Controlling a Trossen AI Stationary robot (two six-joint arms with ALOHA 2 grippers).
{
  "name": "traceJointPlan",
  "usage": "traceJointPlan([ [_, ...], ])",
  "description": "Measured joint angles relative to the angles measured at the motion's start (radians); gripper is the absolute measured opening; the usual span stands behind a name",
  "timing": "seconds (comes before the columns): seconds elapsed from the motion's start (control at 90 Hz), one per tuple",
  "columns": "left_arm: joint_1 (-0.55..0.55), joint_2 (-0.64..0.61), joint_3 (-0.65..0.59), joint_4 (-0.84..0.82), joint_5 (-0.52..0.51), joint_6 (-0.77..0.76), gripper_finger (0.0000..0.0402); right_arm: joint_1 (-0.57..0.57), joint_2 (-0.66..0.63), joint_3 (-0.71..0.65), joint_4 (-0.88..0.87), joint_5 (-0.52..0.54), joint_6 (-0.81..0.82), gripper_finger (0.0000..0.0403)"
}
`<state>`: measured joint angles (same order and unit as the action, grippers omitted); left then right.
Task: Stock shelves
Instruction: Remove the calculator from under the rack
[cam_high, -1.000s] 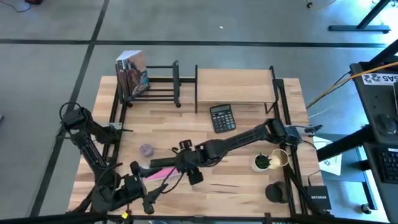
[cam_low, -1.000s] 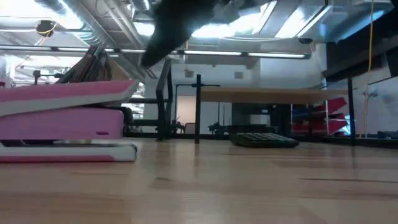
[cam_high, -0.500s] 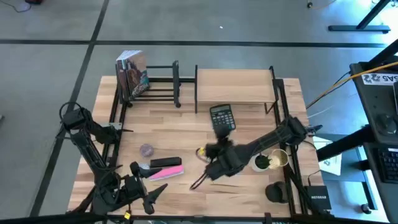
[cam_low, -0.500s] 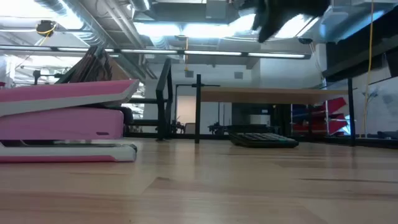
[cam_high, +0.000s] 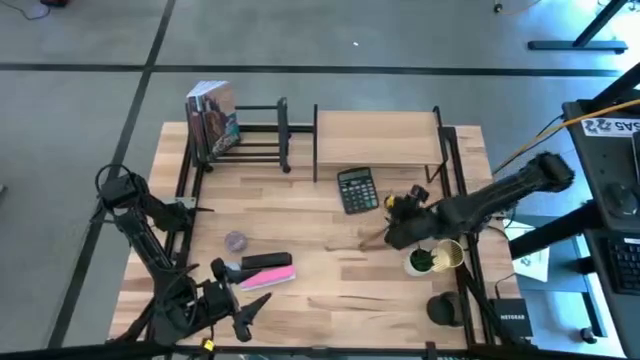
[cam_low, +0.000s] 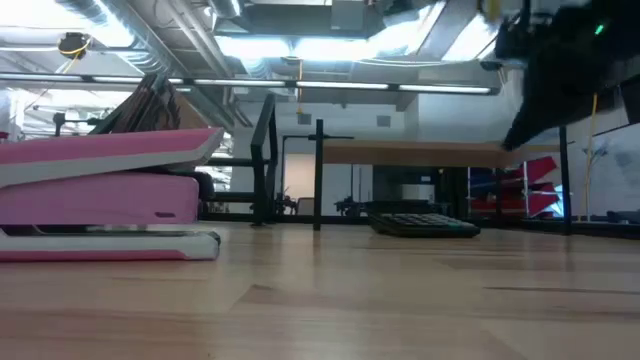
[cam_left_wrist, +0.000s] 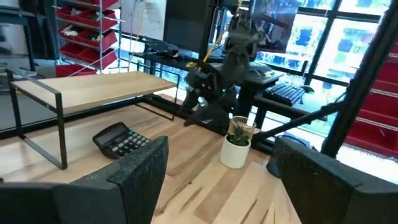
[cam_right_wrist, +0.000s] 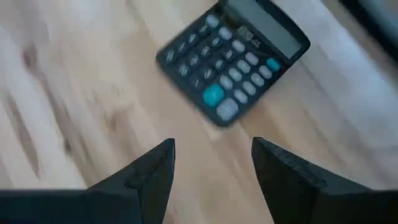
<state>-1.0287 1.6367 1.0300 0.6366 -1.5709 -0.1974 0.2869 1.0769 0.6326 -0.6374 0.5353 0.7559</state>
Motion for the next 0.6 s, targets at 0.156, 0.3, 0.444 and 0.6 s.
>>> traceJointPlan([
  [0.156,0.017,0.000,0.000,0.001,0.023,0.014,0.0276,-0.165,-0.077,-0.161,0.256,-0.062,0.000,0.0198],
  [0.3,0.021,0.000,0.000,0.003,0.033,0.018,0.0276,-0.276,-0.043,-0.236,0.400,-0.114,0.000,0.0198],
  [0.444,0.023,0.000,0.000,0.003,0.033,0.021,0.0276,-0.347,0.036,-0.250,0.510,-0.136,-0.011,0.0198],
  [0.6,0.024,0.000,0.000,0.003,0.034,0.021,0.0276,-0.396,0.149,-0.251,0.591,-0.175,-0.027,0.0198],
])
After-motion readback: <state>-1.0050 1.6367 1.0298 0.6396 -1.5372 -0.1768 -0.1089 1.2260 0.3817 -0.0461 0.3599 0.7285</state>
